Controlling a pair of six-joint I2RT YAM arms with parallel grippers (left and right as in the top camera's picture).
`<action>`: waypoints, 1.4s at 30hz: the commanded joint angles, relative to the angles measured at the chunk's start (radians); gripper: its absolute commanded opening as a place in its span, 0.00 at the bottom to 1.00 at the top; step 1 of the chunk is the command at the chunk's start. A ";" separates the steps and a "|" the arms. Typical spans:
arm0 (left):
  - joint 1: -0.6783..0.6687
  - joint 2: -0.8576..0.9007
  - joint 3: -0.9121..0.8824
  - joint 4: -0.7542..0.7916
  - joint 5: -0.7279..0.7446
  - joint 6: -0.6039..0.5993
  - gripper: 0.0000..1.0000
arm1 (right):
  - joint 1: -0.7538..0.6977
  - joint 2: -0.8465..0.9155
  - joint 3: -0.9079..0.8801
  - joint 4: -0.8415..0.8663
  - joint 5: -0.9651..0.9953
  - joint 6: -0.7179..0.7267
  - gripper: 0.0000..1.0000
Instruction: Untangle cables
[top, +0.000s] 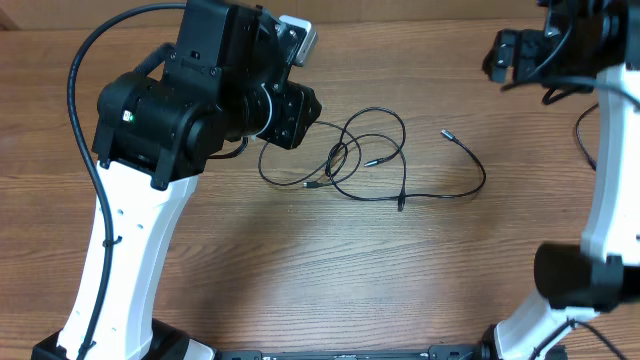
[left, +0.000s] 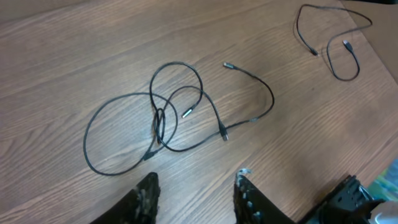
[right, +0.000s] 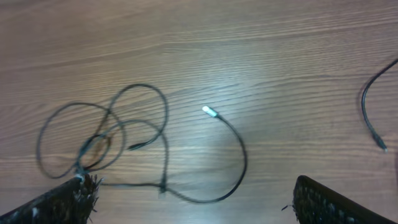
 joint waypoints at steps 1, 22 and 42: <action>-0.001 -0.035 0.018 -0.007 0.021 0.037 0.37 | 0.042 -0.081 0.019 -0.018 0.085 0.092 1.00; -0.002 -0.419 -0.415 0.085 -0.193 -0.120 0.35 | 0.238 -0.580 -0.454 0.071 0.204 0.266 1.00; -0.002 -0.477 -1.016 0.569 -0.161 -0.184 1.00 | 0.238 -0.668 -1.165 0.624 0.049 0.325 0.96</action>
